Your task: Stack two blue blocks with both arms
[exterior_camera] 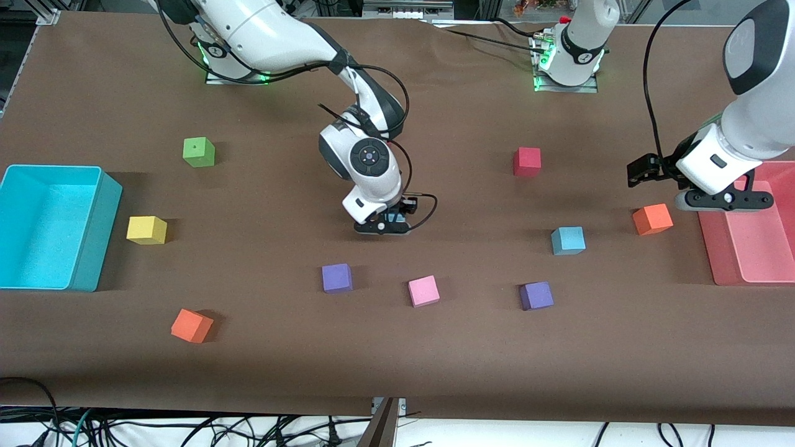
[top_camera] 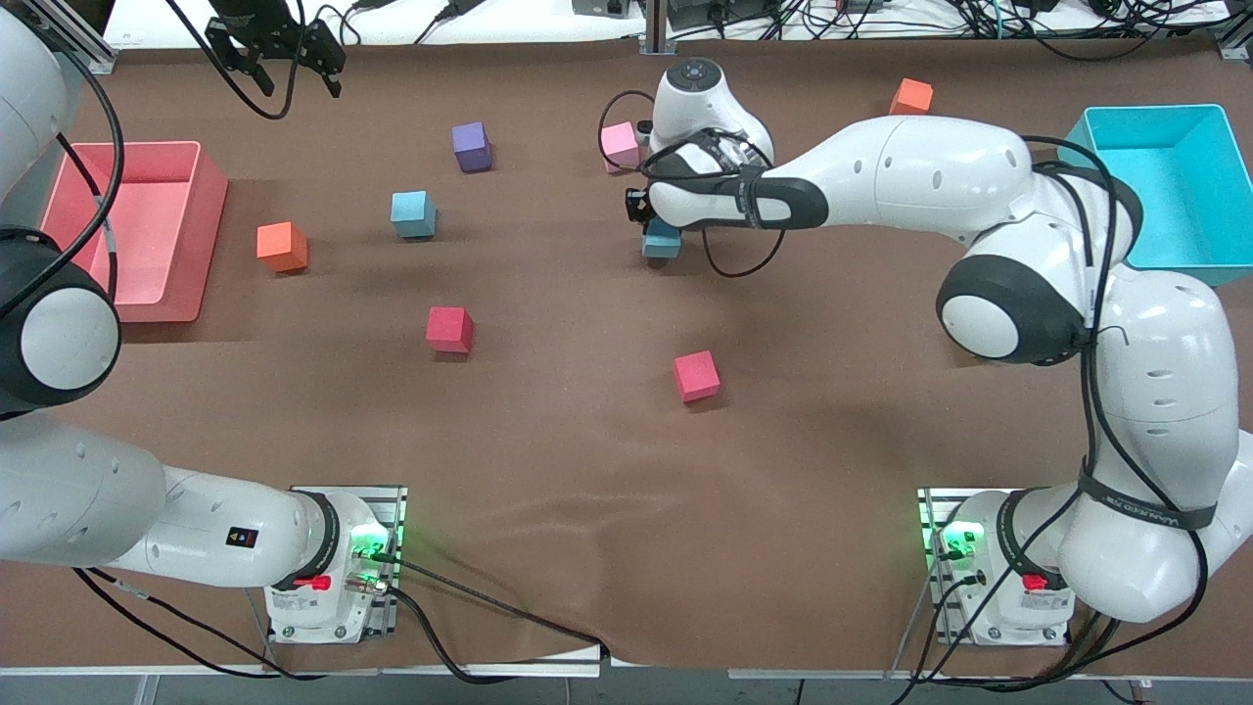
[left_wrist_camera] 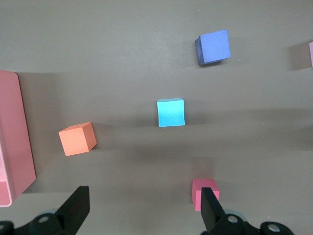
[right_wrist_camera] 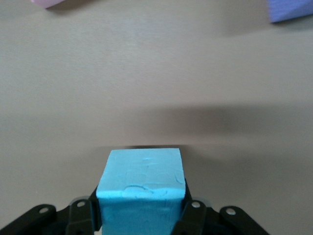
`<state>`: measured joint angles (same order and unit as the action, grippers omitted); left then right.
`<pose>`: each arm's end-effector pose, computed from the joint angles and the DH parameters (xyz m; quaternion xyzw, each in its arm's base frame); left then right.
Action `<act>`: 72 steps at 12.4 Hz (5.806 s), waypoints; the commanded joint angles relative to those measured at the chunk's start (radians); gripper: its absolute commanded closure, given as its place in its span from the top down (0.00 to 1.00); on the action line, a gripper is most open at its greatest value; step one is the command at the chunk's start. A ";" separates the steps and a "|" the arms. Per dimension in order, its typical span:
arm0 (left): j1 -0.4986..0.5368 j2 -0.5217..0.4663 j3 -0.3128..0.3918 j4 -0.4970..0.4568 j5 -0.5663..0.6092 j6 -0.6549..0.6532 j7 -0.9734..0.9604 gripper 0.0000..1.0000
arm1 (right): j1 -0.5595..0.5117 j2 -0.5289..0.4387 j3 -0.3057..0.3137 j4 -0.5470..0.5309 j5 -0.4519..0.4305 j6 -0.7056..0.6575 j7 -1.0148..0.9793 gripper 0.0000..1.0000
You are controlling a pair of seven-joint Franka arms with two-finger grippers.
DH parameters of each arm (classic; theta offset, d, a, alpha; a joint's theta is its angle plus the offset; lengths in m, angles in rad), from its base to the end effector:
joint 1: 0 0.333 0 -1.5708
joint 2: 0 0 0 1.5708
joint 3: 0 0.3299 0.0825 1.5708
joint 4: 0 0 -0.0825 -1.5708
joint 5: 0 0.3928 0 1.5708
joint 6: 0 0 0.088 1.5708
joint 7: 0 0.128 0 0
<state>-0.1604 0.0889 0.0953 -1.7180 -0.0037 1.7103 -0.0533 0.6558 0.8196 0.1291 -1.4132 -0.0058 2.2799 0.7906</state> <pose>0.5865 -0.0403 0.5069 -0.9988 0.0055 0.0479 0.0053 0.5453 0.5187 0.2015 -0.9984 0.0226 0.0126 0.0501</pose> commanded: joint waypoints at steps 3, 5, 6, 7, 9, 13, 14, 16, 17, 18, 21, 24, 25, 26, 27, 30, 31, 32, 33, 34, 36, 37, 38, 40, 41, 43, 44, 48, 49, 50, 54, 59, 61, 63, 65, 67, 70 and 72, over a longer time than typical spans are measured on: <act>-0.007 0.020 0.004 -0.076 0.011 0.113 0.001 1.00 | 0.019 0.035 -0.008 0.033 -0.005 0.019 0.001 0.99; -0.010 0.035 0.004 -0.142 0.011 0.233 -0.002 1.00 | 0.018 0.030 -0.008 0.034 -0.005 0.018 -0.011 1.00; -0.014 0.052 0.004 -0.175 0.011 0.300 -0.020 1.00 | 0.016 0.023 -0.009 0.036 -0.005 0.013 -0.013 1.00; -0.019 0.072 0.004 -0.210 0.011 0.374 -0.029 1.00 | 0.008 0.009 -0.009 0.037 0.000 0.010 -0.028 1.00; -0.027 0.144 0.004 -0.264 0.011 0.529 -0.029 1.00 | -0.004 -0.020 -0.008 0.037 0.004 0.007 -0.039 1.00; -0.041 0.287 0.001 -0.301 -0.053 0.705 -0.025 1.00 | -0.047 -0.170 -0.014 0.036 0.004 -0.170 -0.106 1.00; -0.047 0.307 0.001 -0.302 -0.089 0.719 -0.017 1.00 | -0.068 -0.212 -0.016 0.036 0.004 -0.250 -0.146 1.00; -0.047 0.340 -0.002 -0.310 -0.097 0.723 -0.013 1.00 | -0.087 -0.264 -0.025 0.034 0.004 -0.411 -0.277 1.00; -0.053 0.365 -0.002 -0.310 -0.099 0.726 -0.011 1.00 | -0.090 -0.273 -0.029 0.027 0.015 -0.434 -0.372 1.00; -0.054 0.380 -0.002 -0.316 -0.099 0.735 -0.011 1.00 | -0.091 -0.292 -0.034 0.002 0.079 -0.436 -0.440 1.00; -0.070 0.406 -0.002 -0.322 -0.132 0.747 -0.016 0.81 | -0.091 -0.344 -0.097 -0.131 0.344 -0.368 -0.656 1.00; -0.080 0.407 -0.002 -0.321 -0.182 0.743 -0.011 0.00 | -0.097 -0.430 -0.111 -0.382 0.560 -0.087 -0.919 1.00; -0.079 0.375 -0.002 -0.321 -0.176 0.736 -0.010 0.00 | -0.097 -0.438 -0.111 -0.453 0.667 0.012 -1.035 1.00; -0.077 0.335 0.000 -0.315 -0.174 0.724 -0.007 0.00 | -0.094 -0.433 -0.106 -0.502 0.749 0.101 -1.177 1.00; -0.079 0.292 0.000 -0.308 -0.174 0.677 -0.003 0.00 | -0.091 -0.422 -0.103 -0.542 0.820 0.187 -1.312 1.00; -0.084 0.215 0.000 -0.209 -0.171 0.501 -0.006 0.00 | -0.082 -0.370 -0.097 -0.581 1.074 0.283 -1.736 1.00; -0.099 0.209 -0.002 -0.151 -0.171 0.424 -0.014 0.00 | -0.079 -0.344 -0.097 -0.579 1.187 0.289 -1.922 1.00; -0.119 0.204 -0.005 -0.093 -0.171 0.358 -0.037 0.00 | -0.074 -0.321 -0.097 -0.579 1.333 0.289 -2.102 1.00; -0.139 0.207 -0.008 -0.042 -0.168 0.313 -0.084 0.00 | -0.064 -0.297 -0.097 -0.578 1.481 0.288 -2.287 1.00; -0.155 0.210 -0.022 -0.008 -0.168 0.293 -0.126 0.00 | -0.058 -0.271 -0.097 -0.575 1.612 0.285 -2.453 1.00; -0.206 0.229 -0.042 0.026 -0.168 0.292 -0.222 0.00 | -0.051 -0.231 -0.097 -0.567 1.791 0.285 -2.680 1.00; -0.240 0.258 -0.046 0.064 -0.168 0.293 -0.290 0.00 | -0.048 -0.215 -0.097 -0.560 1.831 0.285 -2.750 1.00; -0.283 0.296 -0.046 0.114 -0.168 0.292 -0.356 0.00 | -0.048 -0.203 -0.097 -0.553 1.851 0.285 -2.791 1.00; -0.359 0.376 -0.046 0.200 -0.168 0.292 -0.463 0.00 | -0.048 -0.183 -0.097 -0.531 1.856 0.280 -2.843 1.00; -0.395 0.414 -0.046 0.234 -0.170 0.295 -0.505 0.00 | -0.048 -0.180 -0.097 -0.530 1.856 0.280 -2.867 1.00; -0.442 0.477 -0.043 0.300 -0.173 0.299 -0.566 0.00 | -0.048 -0.160 -0.097 -0.520 1.857 0.264 -2.930 1.00; -0.464 0.509 -0.043 0.334 -0.174 0.301 -0.595 0.00 | -0.048 -0.157 -0.097 -0.520 1.857 0.247 -2.943 1.00; -0.585 0.647 -0.009 0.463 -0.173 0.330 -0.746 0.00 | -0.048 -0.142 -0.097 -0.515 1.859 0.228 -2.986 1.00; -0.600 0.663 -0.005 0.460 -0.173 0.351 -0.752 0.00 | -0.048 -0.138 -0.097 -0.515 1.859 0.228 -2.987 1.00; -0.611 0.679 -0.005 0.462 -0.173 0.357 -0.761 0.00 | -0.048 -0.138 -0.097 -0.515 1.859 0.227 -2.987 1.00; -0.627 0.695 -0.005 0.443 -0.170 0.390 -0.767 0.00 | -0.048 -0.138 -0.097 -0.509 1.859 0.224 -2.987 1.00; -0.640 0.675 -0.008 0.383 -0.168 0.391 -0.769 0.00 | -0.048 -0.131 -0.097 -0.506 1.859 0.224 -2.986 1.00; -0.646 0.660 -0.011 0.354 -0.168 0.391 -0.769 0.00 | -0.048 -0.131 -0.097 -0.506 1.859 0.222 -2.986 1.00; -0.654 0.658 -0.017 0.342 -0.168 0.391 -0.772 0.00 | -0.048 -0.131 -0.097 -0.506 1.859 0.222 -2.986 1.00; -0.662 0.658 -0.025 0.322 -0.168 0.393 -0.772 0.00 | -0.048 -0.129 -0.097 -0.503 1.859 0.222 -2.986 1.00; -0.668 0.658 -0.029 0.311 -0.171 0.391 -0.773 0.00 | -0.048 -0.129 -0.097 -0.501 1.859 0.222 -2.986 1.00; -0.670 0.660 -0.034 0.311 -0.174 0.393 -0.786 0.10 | -0.048 -0.129 -0.097 -0.501 1.859 0.222 -2.986 1.00; -0.670 0.663 -0.034 0.311 -0.173 0.393 -0.786 1.00 | -0.048 -0.129 -0.097 -0.501 1.859 0.222 -2.984 1.00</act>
<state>-0.8237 0.7799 0.0558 -1.3715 -0.1589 2.1020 -0.8359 0.6055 0.6747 0.0308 -1.9351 1.8283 2.5068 -2.1721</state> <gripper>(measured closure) 0.313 0.000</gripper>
